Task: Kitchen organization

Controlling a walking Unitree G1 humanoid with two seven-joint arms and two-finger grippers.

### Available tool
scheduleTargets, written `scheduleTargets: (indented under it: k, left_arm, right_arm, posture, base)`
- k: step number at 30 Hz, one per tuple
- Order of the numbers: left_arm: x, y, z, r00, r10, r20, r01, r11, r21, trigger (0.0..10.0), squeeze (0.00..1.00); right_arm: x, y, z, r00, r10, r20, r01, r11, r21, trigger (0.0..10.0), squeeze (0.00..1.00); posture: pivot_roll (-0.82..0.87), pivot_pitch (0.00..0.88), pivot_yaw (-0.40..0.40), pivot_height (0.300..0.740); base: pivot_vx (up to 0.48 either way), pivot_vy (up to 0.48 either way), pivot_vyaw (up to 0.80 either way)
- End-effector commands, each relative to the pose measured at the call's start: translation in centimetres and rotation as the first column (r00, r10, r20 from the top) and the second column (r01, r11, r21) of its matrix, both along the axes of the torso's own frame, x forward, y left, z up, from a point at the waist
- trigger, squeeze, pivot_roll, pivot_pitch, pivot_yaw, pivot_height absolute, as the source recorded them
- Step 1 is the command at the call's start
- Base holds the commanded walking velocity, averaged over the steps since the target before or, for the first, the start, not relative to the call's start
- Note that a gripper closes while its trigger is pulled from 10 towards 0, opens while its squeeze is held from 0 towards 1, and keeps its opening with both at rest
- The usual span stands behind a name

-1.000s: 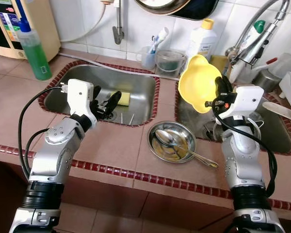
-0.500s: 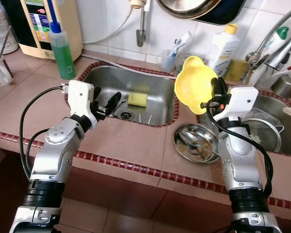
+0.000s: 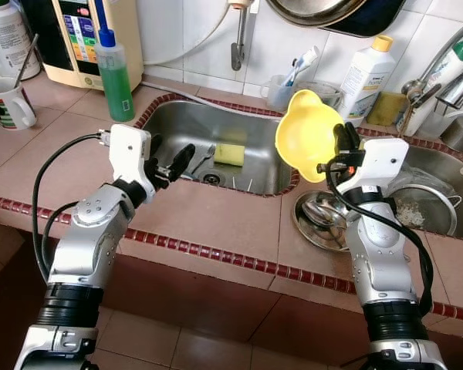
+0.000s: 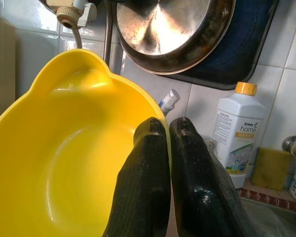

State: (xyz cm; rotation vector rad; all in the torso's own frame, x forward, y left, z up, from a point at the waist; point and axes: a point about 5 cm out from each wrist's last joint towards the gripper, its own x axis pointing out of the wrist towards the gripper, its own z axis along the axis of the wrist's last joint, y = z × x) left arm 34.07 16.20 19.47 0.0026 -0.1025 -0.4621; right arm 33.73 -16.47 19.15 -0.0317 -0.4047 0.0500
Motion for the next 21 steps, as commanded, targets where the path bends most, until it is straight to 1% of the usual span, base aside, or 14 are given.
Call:
scheduleTargets:
  k: [1,12,21]
  left_arm:
    - [0.16,-0.33,0.41,1.000,-0.012,0.010,0.012,1.000,0.010,10.0,0.00]
    - [0.13,-0.35,0.33,1.000,-0.018,0.004,0.018,1.000,0.011,10.0,0.00]
    - [0.08,-0.35,0.35,1.000,-0.019,0.006,0.019,1.000,0.014,10.0,0.00]
  right_arm:
    - [-0.23,-0.32,0.87,0.999,-0.009,0.034,0.009,1.000,-0.004,10.0,0.00]
    - [-0.31,-0.23,0.85,0.999,-0.009,0.031,0.010,1.000,-0.007,10.0,0.00]
    - [-0.33,-0.08,0.90,1.000,-0.006,0.030,0.006,1.000,-0.006,10.0,0.00]
  posture:
    - [-0.09,0.027,-0.055,0.740]
    - [-0.09,0.032,-0.055,0.740]
    - [-0.09,0.033,-0.056,0.740]
  base:
    - [0.000,0.311,0.00]
    - [0.000,0.321,0.00]
    - [0.000,0.381,0.00]
